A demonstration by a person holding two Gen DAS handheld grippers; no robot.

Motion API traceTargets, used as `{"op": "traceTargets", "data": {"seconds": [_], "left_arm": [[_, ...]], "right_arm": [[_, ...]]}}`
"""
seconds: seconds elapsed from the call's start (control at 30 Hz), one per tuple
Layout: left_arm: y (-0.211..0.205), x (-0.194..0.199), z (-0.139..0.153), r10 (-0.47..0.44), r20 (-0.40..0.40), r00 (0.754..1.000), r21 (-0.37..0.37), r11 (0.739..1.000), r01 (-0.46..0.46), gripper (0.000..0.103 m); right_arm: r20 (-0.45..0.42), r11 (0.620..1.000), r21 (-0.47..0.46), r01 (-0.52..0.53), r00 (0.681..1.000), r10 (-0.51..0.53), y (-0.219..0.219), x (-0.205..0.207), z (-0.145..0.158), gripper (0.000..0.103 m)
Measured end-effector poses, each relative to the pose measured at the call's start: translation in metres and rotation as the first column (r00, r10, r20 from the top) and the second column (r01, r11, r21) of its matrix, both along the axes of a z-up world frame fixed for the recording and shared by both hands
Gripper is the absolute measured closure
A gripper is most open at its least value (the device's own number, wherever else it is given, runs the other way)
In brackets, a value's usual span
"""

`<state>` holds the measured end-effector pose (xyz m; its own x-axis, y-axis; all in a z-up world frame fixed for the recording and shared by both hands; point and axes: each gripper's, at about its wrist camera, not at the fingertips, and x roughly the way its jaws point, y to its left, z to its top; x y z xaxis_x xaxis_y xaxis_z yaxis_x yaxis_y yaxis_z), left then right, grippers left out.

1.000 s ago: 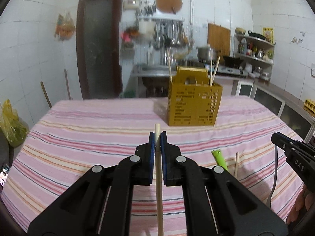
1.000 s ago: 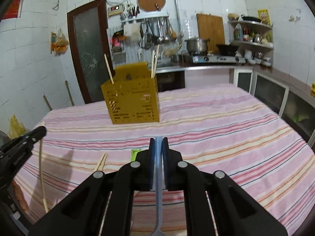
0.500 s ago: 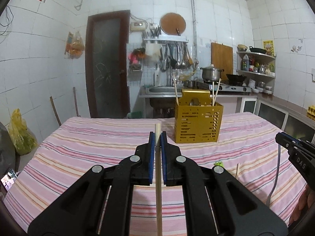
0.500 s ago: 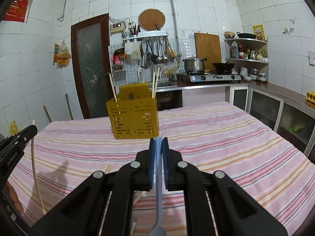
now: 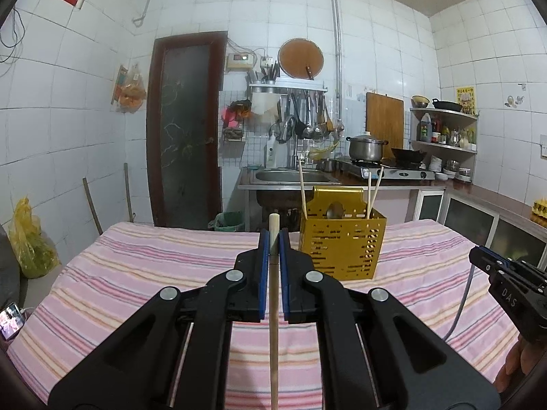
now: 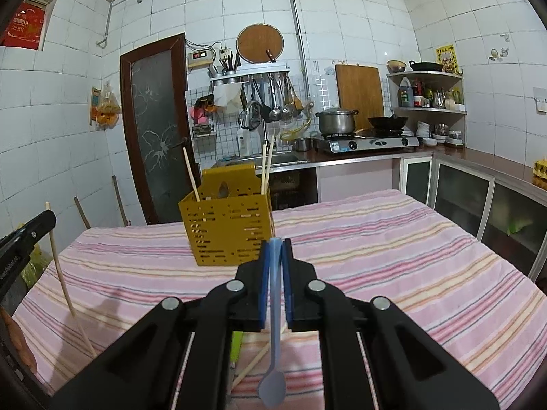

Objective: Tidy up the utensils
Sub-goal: 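Lift the spatula with the right tool toward the yellow holder while the left lifts its chopstick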

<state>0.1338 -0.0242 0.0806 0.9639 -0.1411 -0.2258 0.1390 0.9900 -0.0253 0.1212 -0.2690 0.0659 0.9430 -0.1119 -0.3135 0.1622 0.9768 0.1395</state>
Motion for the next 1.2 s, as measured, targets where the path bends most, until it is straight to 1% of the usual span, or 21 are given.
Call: {"op": "traceTargets", "data": {"seconds": [0.2,0.33,0.47,0.63,0.7,0.77,0.83,0.9,1.0,1.1,1.13,1.2], "left_arm": [[-0.008,0.017,0.009,-0.013,0.012,1.0,-0.017,1.0,0.013,0.098],[-0.018,0.031,0.026,-0.018,0.035,0.999,-0.018,1.0,0.018,0.098],[-0.03,0.052,0.051,-0.037,0.054,0.998,-0.022,0.999,0.039,0.098],[-0.05,0.074,0.095,-0.06,0.135,0.989,-0.024,0.998,0.064,0.098],[-0.059,0.084,0.111,-0.07,0.157,0.985,-0.027,0.997,0.075,0.098],[-0.067,0.097,0.121,-0.076,0.168,0.983,-0.023,0.996,0.081,0.098],[-0.071,0.11,0.125,-0.083,0.156,0.984,-0.035,0.995,0.089,0.098],[-0.071,0.117,0.122,-0.086,0.141,0.986,-0.052,0.994,0.094,0.098],[-0.068,0.127,0.109,-0.082,0.119,0.99,-0.048,0.995,0.088,0.098],[-0.063,0.135,0.094,-0.072,0.083,0.994,-0.033,0.997,0.075,0.098],[-0.06,0.135,0.089,-0.07,0.072,0.995,-0.033,0.997,0.072,0.098],[-0.051,0.138,0.078,-0.062,0.046,0.997,-0.029,0.998,0.063,0.098]], "right_arm": [[0.023,1.0,-0.016,0.002,1.0,-0.001,-0.003,0.013,0.012,0.095],[0.043,1.0,-0.029,0.01,0.999,-0.009,-0.005,0.026,0.027,0.095],[0.073,0.999,-0.04,0.013,0.997,-0.01,-0.008,0.044,0.05,0.095],[0.13,0.999,-0.048,0.013,0.991,-0.007,-0.012,0.071,0.086,0.096],[0.15,0.999,-0.045,0.011,0.989,-0.004,-0.014,0.082,0.1,0.098],[0.167,0.999,-0.049,0.012,0.986,-0.004,-0.016,0.095,0.113,0.098],[0.17,0.999,-0.039,0.005,0.985,0.002,-0.021,0.105,0.119,0.098],[0.161,0.999,-0.036,0.008,0.987,-0.002,-0.026,0.11,0.116,0.098],[0.095,1.0,-0.019,-0.018,0.995,0.02,-0.034,0.121,0.093,0.098],[-0.003,0.999,-0.005,-0.033,0.999,0.033,-0.041,0.134,0.058,0.098],[-0.048,0.998,0.015,-0.054,0.997,0.055,-0.043,0.138,0.042,0.098],[-0.107,0.995,0.043,-0.092,0.99,0.096,-0.045,0.143,0.019,0.097]]}}
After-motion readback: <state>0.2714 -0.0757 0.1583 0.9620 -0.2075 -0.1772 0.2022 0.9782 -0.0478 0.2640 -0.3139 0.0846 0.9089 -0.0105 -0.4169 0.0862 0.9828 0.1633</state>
